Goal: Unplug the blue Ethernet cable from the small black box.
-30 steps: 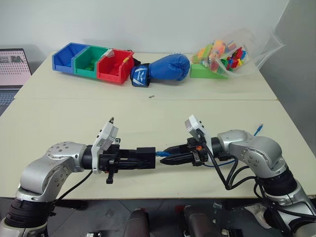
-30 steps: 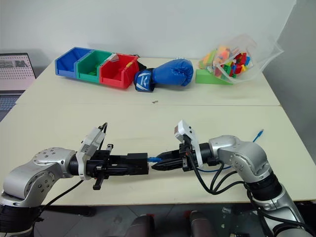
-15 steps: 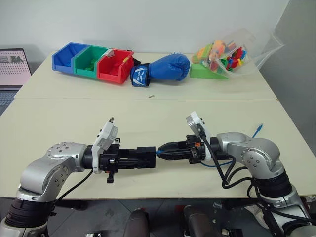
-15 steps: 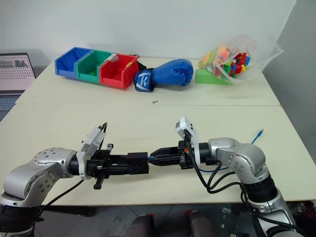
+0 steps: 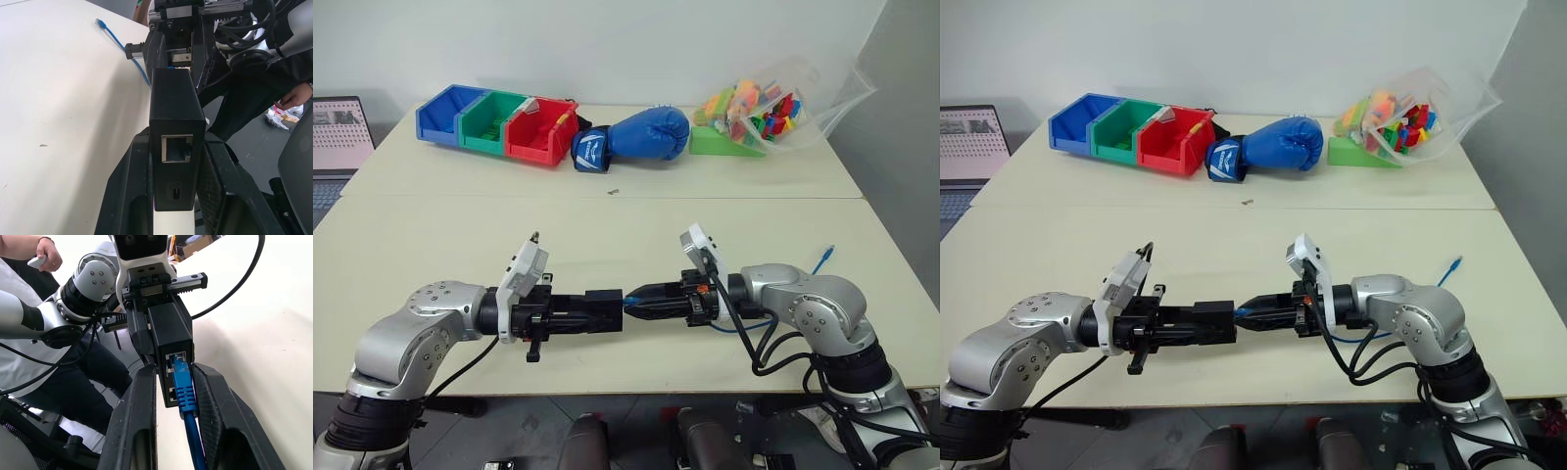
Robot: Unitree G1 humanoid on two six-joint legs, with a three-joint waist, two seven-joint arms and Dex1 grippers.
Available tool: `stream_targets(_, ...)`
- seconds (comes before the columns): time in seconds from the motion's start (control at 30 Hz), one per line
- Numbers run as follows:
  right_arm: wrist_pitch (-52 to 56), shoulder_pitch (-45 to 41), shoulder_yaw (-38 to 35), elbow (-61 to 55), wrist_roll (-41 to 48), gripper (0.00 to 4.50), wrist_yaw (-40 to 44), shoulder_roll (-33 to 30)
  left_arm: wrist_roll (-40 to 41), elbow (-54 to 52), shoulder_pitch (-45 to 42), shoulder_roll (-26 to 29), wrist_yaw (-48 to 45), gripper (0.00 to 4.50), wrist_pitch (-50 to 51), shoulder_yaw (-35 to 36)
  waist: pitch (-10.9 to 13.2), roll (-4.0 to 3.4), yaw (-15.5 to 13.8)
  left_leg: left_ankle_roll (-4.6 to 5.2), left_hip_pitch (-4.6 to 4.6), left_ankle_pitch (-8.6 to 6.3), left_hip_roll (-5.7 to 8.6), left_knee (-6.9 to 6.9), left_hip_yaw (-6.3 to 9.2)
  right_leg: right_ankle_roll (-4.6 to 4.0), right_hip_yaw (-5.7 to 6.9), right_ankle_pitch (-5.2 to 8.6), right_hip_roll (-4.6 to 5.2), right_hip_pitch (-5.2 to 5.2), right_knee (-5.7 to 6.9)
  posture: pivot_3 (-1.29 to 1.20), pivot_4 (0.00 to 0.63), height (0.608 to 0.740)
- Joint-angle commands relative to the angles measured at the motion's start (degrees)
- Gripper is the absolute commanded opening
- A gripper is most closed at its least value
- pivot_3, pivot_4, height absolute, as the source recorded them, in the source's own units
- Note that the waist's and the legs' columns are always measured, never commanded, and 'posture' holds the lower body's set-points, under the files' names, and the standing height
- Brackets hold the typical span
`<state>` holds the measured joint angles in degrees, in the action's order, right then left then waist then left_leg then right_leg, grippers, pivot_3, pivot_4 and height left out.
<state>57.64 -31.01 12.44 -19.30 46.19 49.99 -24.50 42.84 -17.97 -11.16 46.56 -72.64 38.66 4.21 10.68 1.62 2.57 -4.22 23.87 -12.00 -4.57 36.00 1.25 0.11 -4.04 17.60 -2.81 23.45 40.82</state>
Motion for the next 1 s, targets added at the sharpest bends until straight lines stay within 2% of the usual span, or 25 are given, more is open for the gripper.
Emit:
stream_targets(0.03, -0.39, -0.83, -0.90, -1.16, 1.17, 0.98, 0.69, 0.20, 0.76, -1.16, -0.59, 0.06, 0.08, 0.79, -0.29, 0.21, 0.00, 0.00, 0.00, 0.00, 0.00, 0.00, 0.00, 0.00, 0.00, 0.00, 0.00, 0.00, 0.00, 0.00, 0.00, 0.00, 0.150, 0.740)
stream_targets(0.1, -0.40, -0.88, -0.89, -1.09, 1.17, 0.78, 0.95, 0.03, 0.74, -1.16, -0.57, 0.09, 0.07, 0.79, -0.29, 0.21, 0.00, 0.00, 0.00, 0.00, 0.00, 0.00, 0.00, 0.00, 0.00, 0.00, 0.00, 0.00, 0.00, 0.00, 0.00, 0.00, 0.150, 0.740)
stream_targets(0.2, -0.31, -1.01, -1.06, -0.85, 1.33, 0.07, 1.42, -0.24, 0.67, -1.15, -0.54, 0.16, -0.05, 0.79, -0.31, 0.18, 0.00, 0.00, 0.01, 0.00, 0.00, 0.00, 0.00, 0.00, 0.00, 0.00, 0.00, 0.00, 0.00, 0.00, 0.00, 0.00, 0.150, 0.740)
stream_targets(0.47, -0.27, -1.48, -0.83, -0.47, 0.89, 0.04, 2.71, -0.97, 0.84, -1.22, -0.50, 0.19, -0.16, 0.79, -0.23, 0.24, 0.00, 0.00, 0.01, 0.00, 0.00, 0.00, 0.00, 0.00, 0.00, 0.00, 0.00, 0.00, 0.00, 0.00, 0.00, 0.00, 0.150, 0.740)
stream_targets(0.63, -1.03, -0.80, -1.01, 1.33, -0.80, 0.04, 4.29, -3.53, 1.37, -0.88, 0.52, 0.56, 0.89, 0.79, -0.09, 1.93, 0.00, 0.00, 0.01, 0.00, 0.00, 0.00, 0.00, 0.00, 0.00, 0.00, 0.00, 0.00, 0.00, 0.00, 0.00, 0.00, 0.150, 0.740)
stream_targets(0.9, -6.09, 0.71, -2.84, 7.37, -5.65, 0.04, 4.97, -7.49, 2.75, -0.96, 3.32, 0.70, 3.67, 0.79, 0.26, 5.74, 0.01, -0.01, 0.15, 0.00, 0.01, 0.00, 0.00, -0.02, -0.02, 0.00, -0.02, 0.00, 0.00, 0.04, -0.03, 0.00, 0.150, 0.740)
stream_targets(1.0, -12.70, -0.31, -3.41, 12.88, -12.32, 0.04, 0.02, -6.02, 2.44, -0.44, 4.06, 0.69, 5.11, 0.79, 0.12, 7.05, 0.01, 0.00, 0.36, 0.00, 0.01, 0.00, 0.00, -0.03, -0.03, 0.00, -0.01, 0.00, 0.00, 0.04, -0.03, 0.00, 0.150, 0.740)
